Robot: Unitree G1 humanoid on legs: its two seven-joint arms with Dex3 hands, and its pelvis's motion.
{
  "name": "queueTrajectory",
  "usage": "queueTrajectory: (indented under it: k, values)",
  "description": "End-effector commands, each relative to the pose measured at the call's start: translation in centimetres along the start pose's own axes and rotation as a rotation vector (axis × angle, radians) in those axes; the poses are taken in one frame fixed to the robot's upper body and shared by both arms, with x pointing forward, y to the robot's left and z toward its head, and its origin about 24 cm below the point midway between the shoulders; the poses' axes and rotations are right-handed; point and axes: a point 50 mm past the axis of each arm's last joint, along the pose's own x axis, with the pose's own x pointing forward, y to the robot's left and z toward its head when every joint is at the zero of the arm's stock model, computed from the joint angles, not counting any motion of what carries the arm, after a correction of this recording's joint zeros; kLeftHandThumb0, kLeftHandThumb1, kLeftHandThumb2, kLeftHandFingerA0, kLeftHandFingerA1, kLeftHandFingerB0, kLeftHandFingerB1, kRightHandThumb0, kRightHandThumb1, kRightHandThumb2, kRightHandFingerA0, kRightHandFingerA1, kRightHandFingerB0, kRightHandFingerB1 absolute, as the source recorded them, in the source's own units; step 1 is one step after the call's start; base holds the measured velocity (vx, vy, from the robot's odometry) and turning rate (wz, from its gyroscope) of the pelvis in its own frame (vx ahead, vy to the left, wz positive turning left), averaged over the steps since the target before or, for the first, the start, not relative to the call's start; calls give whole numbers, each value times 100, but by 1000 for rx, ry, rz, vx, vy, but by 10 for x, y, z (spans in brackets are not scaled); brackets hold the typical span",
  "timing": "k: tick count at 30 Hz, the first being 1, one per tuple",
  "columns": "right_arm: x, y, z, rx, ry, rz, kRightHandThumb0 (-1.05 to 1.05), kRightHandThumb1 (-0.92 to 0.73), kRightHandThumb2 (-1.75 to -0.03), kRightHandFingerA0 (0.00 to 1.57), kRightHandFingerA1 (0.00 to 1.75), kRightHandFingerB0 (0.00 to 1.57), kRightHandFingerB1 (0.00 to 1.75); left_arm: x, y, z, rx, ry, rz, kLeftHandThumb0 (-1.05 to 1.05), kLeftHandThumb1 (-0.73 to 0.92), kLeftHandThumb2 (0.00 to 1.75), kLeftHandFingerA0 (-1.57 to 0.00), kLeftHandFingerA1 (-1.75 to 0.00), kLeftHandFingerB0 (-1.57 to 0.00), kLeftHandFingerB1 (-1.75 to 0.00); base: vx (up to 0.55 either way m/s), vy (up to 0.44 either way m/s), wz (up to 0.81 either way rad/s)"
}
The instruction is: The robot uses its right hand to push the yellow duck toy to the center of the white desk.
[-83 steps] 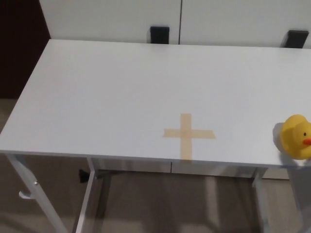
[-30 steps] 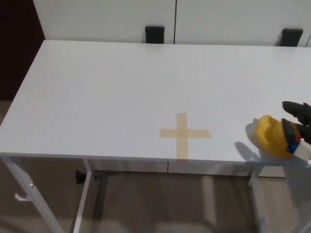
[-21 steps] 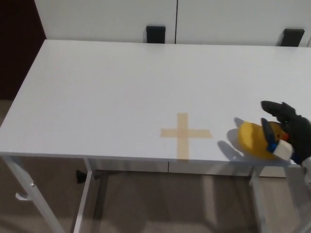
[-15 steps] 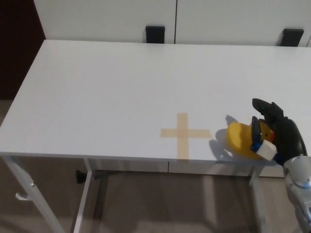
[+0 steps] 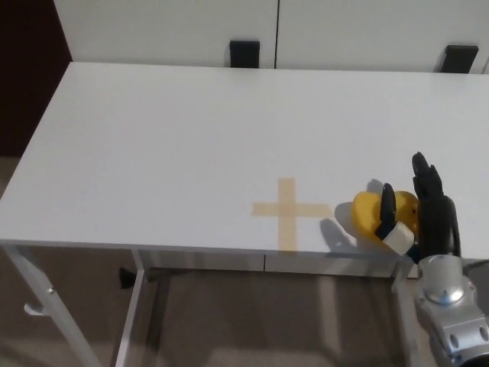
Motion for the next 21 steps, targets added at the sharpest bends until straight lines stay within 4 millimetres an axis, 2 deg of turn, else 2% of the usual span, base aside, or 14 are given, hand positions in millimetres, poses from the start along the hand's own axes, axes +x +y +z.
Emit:
queueTrajectory:
  k: [1,5,6,9,11,12,16,17,18,19,21]
  values:
    - [-5,9,17,-2,-115,-312,-105,-85,-114,0,16,0,2,0,-5,3,48,-42,-16,27,-53,170,-146,-90,-151,-82,0,0,0]
    - [-5,17,24,34,-135,-264,-105,-86,-114,0,18,0,2,0,-6,3,52,-42,-18,23,-57,170,-145,-90,-149,-87,0,0,0]
    - [-5,24,31,64,-164,-193,-105,-85,-114,0,21,0,5,0,-6,4,54,-45,-22,22,-58,157,-146,-87,-152,-81,0,0,0]
    - [-5,37,42,109,-199,-71,-104,-83,-115,0,24,0,9,0,-7,5,51,-47,-27,22,-59,159,-143,-88,-150,-80,0,0,0]
    - [-5,39,43,118,-201,-54,-104,-83,-115,0,24,0,9,0,-7,5,55,-47,-27,22,-59,159,-143,-88,-150,-80,0,0,0]
    - [-6,42,44,126,-205,-23,-86,-92,-72,0,0,0,0,0,-7,4,53,-47,-25,19,-55,169,-145,-91,-151,-80,0,0,0]
    - [-6,46,46,136,-211,16,-86,-92,-72,0,0,0,0,-1,-7,3,50,-48,-23,19,-55,169,-145,-91,-151,-80,0,0,0]
    - [-7,48,47,150,-208,45,-86,-87,-85,0,0,0,0,0,-7,3,48,-44,-24,17,-53,148,-151,-85,-155,-86,0,0,0]
    - [-7,50,47,159,-206,62,-86,-87,-85,0,0,0,0,0,-7,3,47,-41,-25,17,-53,148,-151,-85,-155,-86,0,0,0]
    - [-7,51,48,162,-206,89,-87,-92,-70,0,0,0,0,0,-7,4,53,-44,-25,22,-56,170,-144,-90,-150,-85,0,0,0]
    - [-7,53,49,160,-208,120,-87,-92,-70,0,0,0,0,0,-6,6,63,-50,-24,22,-56,170,-144,-90,-150,-85,0,0,0]
